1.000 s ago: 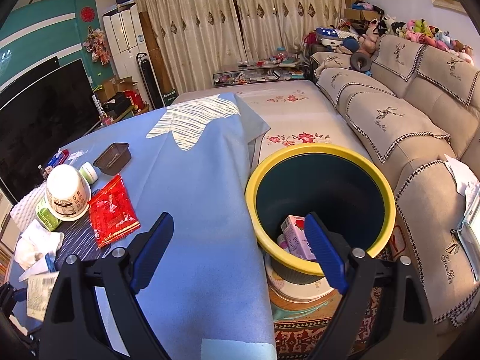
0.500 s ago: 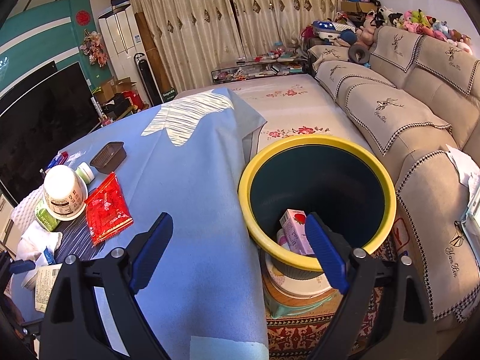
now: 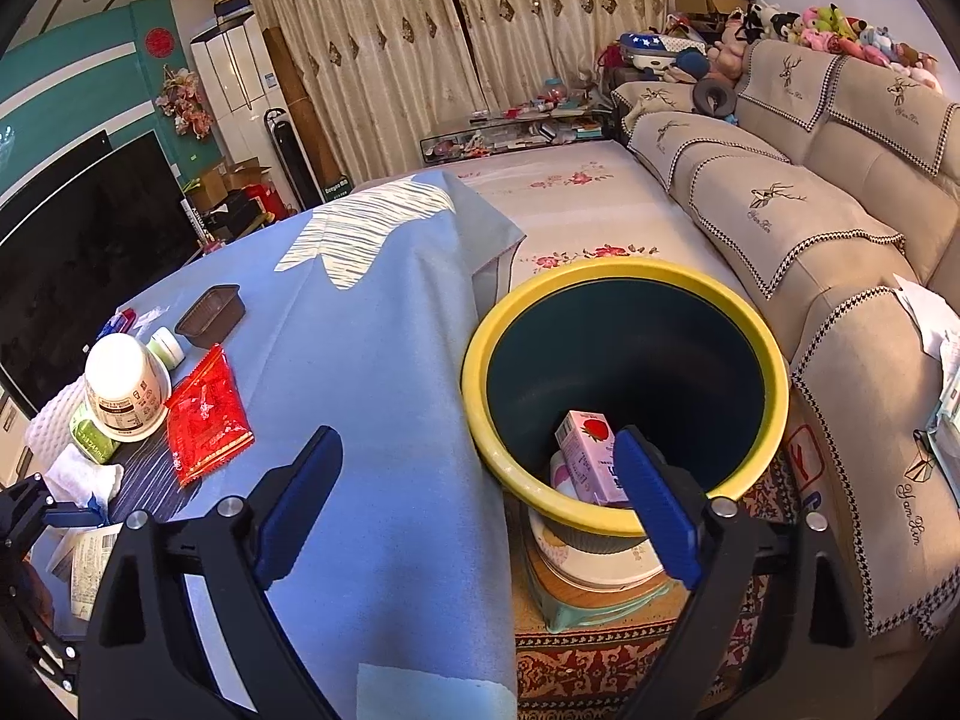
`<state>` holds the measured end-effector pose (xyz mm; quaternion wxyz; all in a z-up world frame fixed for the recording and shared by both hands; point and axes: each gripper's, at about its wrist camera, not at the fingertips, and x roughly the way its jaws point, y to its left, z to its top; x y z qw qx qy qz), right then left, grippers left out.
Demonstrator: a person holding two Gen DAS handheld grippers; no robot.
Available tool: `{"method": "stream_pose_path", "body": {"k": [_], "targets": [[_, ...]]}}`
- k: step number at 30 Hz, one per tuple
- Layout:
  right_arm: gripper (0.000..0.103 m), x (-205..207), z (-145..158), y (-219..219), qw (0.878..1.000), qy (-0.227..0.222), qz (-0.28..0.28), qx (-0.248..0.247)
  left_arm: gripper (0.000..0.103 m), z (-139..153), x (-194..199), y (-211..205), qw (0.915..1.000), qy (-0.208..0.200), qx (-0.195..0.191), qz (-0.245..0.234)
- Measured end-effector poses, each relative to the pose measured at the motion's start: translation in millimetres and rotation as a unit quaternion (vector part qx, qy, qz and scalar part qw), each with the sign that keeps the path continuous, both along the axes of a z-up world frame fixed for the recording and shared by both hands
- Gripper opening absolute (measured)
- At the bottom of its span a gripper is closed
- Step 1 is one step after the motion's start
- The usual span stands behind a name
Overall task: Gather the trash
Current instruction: 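Grasp the white receipt card with the left gripper and lift it, then carry the receipt card over the bin and open the left gripper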
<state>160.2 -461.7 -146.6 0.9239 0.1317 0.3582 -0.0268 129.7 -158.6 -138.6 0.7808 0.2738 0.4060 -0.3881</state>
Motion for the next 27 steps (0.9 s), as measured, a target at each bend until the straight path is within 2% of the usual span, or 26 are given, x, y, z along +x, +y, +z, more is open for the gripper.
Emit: {"method": "stream_pose_path", "body": {"k": [5,8,13,23,27], "targets": [[0.087,-1,-2,-4,1.0,0.001,-0.001,0.007,0.092,-8,3,-7,0.9996,0.008,0.021,-0.018],[0.087,-2,-3,-6,1.0,0.002,0.0,0.014,0.081,-4,6,-7,0.9997,0.016,0.013,-0.013],[0.087,-8,-4,-11,1.0,0.001,0.0,0.023,0.076,2,6,-4,0.9998,0.013,0.007,0.014],[0.087,-31,-3,-28,0.999,-0.006,-0.021,0.028,0.076,52,16,-23,0.9969,-0.029,-0.024,0.069],[0.087,-45,-4,-37,0.999,-0.009,-0.037,0.023,0.076,69,33,-48,0.9965,-0.022,-0.031,0.074]]}}
